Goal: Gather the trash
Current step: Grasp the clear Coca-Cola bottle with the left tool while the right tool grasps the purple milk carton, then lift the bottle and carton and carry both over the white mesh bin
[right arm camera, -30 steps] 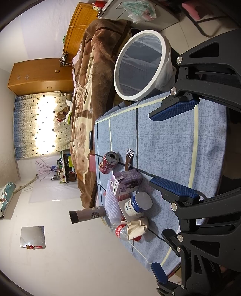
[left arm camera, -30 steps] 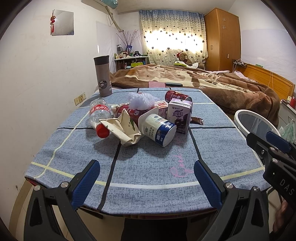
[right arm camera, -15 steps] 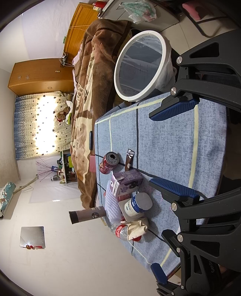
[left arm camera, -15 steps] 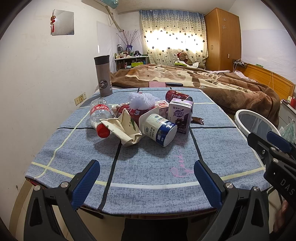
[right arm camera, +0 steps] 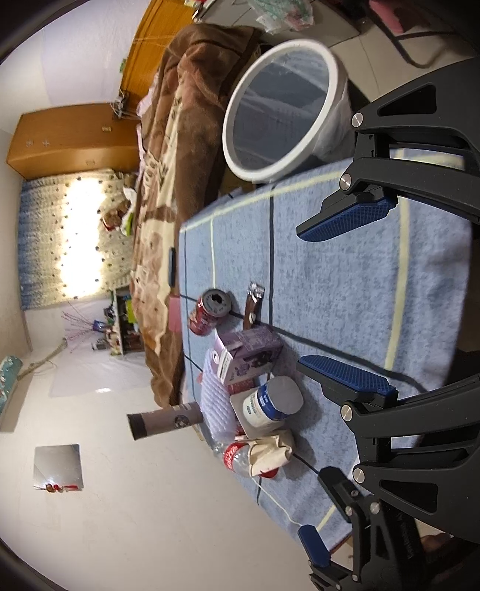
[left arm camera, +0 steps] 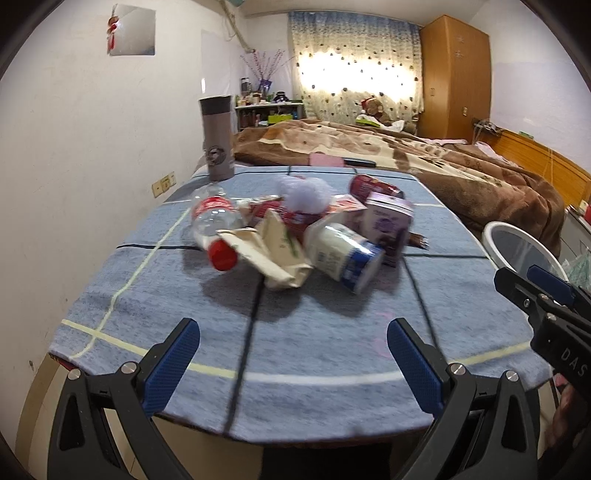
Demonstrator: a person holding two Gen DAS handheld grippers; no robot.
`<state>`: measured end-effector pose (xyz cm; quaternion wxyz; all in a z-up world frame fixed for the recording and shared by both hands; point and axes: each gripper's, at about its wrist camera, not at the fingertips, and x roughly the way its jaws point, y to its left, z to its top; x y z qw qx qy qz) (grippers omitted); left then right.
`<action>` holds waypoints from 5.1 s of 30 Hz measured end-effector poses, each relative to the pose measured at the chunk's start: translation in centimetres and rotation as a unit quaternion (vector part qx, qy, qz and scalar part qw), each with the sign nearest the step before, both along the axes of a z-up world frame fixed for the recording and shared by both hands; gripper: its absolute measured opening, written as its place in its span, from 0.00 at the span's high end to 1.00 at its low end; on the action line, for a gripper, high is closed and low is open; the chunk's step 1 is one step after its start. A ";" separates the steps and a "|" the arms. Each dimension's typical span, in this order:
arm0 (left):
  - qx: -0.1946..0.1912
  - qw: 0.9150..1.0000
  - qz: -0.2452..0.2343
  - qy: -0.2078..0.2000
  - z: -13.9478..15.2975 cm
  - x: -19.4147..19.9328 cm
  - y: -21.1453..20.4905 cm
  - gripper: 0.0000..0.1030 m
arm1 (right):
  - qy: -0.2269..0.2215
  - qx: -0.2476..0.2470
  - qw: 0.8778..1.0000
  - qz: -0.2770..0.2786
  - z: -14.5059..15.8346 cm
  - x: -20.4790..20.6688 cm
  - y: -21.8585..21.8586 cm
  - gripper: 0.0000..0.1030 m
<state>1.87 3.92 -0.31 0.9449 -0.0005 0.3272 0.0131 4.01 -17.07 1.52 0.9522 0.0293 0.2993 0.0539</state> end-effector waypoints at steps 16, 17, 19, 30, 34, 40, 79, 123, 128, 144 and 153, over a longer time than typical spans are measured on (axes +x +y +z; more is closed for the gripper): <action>-0.040 0.997 0.053 0.028 0.1 7.3 8.2 0.00 | 0.042 0.011 0.996 0.073 -0.7 9.2 2.3 0.36; -0.044 0.997 0.054 0.037 -0.1 7.8 8.5 0.00 | 0.045 0.007 0.996 0.075 -0.9 9.9 2.5 0.36; -0.054 0.996 0.054 0.046 -0.3 8.7 8.9 0.00 | 0.054 0.008 0.996 0.075 -1.2 10.5 2.5 0.36; -0.077 0.992 0.072 0.071 -0.2 14.3 11.2 0.00 | 0.071 0.010 0.993 0.089 -1.5 12.2 4.1 0.36; -0.076 0.991 0.068 0.089 -0.6 16.1 11.6 0.02 | 0.070 -0.001 0.993 0.097 -1.4 12.4 4.7 0.36; -0.083 0.987 0.068 0.117 -1.4 18.2 11.9 0.04 | 0.080 0.009 0.992 0.102 -1.8 12.9 4.9 0.41; -0.061 0.994 0.051 0.070 1.9 16.8 10.3 0.35 | 0.054 0.032 0.994 0.093 -0.8 12.0 3.6 0.60; -0.068 0.982 -0.174 -0.033 10.1 15.1 -10.2 0.36 | -0.029 0.044 0.995 -0.086 3.8 6.6 -11.2 0.60; -0.070 0.977 -0.202 -0.027 10.0 15.1 -12.9 0.36 | -0.027 0.043 0.993 -0.108 3.6 6.1 -12.8 0.60; -0.072 0.949 -0.306 0.041 6.4 15.3 -24.8 0.36 | 0.037 0.024 0.987 -0.156 0.2 6.5 -18.1 0.60; -0.064 0.937 -0.337 0.070 4.1 15.6 -29.9 0.36 | 0.070 0.012 0.983 -0.167 -1.2 6.7 -19.9 0.60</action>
